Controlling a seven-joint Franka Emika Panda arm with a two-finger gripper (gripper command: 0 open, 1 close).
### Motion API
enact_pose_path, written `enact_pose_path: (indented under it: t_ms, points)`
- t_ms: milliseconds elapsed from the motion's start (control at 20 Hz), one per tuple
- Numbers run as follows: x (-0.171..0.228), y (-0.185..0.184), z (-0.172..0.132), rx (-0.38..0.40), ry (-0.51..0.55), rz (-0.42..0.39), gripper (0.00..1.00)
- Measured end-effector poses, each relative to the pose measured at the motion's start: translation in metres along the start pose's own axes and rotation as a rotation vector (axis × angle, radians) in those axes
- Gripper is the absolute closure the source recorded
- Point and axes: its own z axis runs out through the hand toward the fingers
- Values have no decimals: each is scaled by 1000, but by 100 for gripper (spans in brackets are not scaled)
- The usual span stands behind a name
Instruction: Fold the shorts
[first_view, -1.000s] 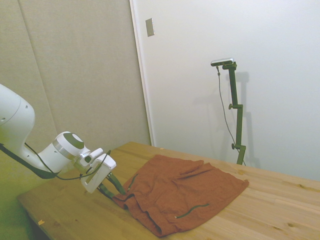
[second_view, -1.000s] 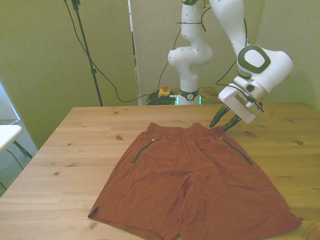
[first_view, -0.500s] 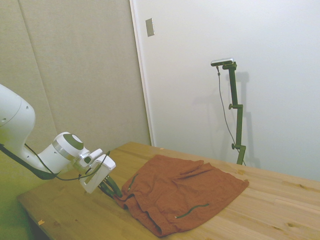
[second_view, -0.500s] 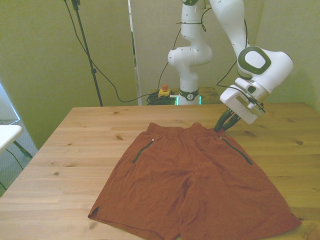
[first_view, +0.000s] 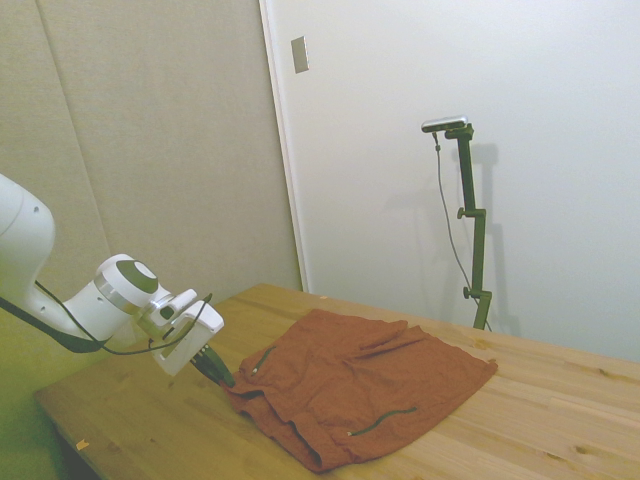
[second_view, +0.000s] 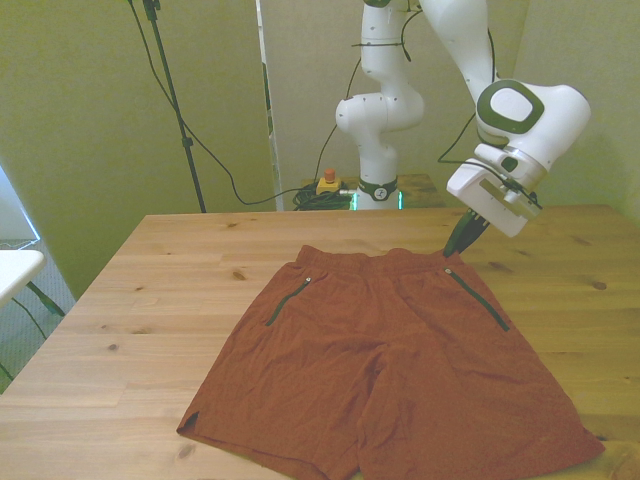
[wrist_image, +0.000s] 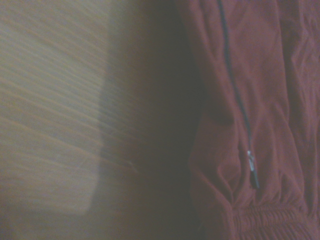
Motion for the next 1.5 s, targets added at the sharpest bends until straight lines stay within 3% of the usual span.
enact_pose_path:
  t_ms: [300,550,1000,1300,1350,1500]
  points:
    - [25,57,-29,69,-34,148,100]
    - [58,117,-30,121,-76,254,100]
    - [115,229,7,205,-183,457,100]
    - [116,287,82,242,-291,557,100]
    - [116,294,101,256,-314,575,0]
    - [114,312,157,290,-394,620,0]
